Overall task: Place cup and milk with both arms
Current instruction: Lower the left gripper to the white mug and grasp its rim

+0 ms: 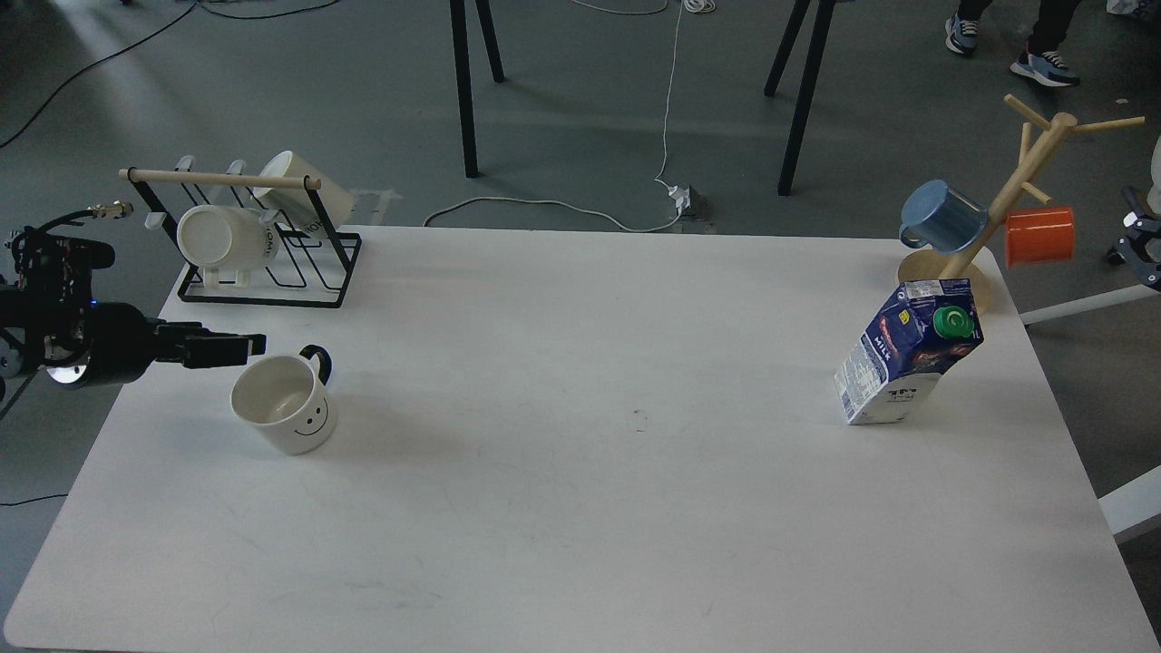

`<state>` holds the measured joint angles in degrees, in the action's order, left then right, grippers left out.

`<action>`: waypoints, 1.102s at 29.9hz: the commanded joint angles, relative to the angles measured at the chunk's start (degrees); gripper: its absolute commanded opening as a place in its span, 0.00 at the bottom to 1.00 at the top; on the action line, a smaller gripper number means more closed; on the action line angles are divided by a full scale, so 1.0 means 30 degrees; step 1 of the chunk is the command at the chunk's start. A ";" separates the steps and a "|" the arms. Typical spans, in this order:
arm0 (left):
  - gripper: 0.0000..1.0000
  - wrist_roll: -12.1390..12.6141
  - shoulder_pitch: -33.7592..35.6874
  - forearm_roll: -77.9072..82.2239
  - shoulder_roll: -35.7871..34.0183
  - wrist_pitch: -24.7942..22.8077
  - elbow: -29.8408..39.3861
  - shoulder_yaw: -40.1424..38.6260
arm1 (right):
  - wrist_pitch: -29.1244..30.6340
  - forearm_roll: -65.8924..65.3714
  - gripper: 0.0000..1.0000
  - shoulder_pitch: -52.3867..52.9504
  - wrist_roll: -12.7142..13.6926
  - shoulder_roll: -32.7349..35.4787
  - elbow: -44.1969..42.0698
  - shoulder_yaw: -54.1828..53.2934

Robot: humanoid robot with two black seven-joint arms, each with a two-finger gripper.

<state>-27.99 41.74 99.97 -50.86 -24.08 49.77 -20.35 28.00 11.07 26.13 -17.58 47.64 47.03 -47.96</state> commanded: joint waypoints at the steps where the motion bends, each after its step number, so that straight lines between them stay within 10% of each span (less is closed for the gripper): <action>1: 1.00 -0.0002 -0.0291 -0.0012 0.0194 0.0000 -0.0039 -0.0013 | 0.0000 0.0001 0.99 -0.0007 -0.0001 -0.0001 -0.0001 0.0019; 23: 0.96 -0.0002 -0.1169 -0.0042 0.2392 0.0732 -0.2851 -0.0013 | 0.0000 0.0030 0.99 -0.0154 -0.0001 0.0028 0.0028 -0.0010; 33: 0.77 -0.0002 -0.1640 0.0105 0.2479 0.1875 -0.2851 0.0075 | 0.0000 0.0030 0.99 -0.0242 -0.0001 0.0028 -0.0001 -0.0039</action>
<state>-28.00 37.02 100.14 -43.52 -19.35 41.22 -20.19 28.00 11.17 25.44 -17.58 47.74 47.04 -48.07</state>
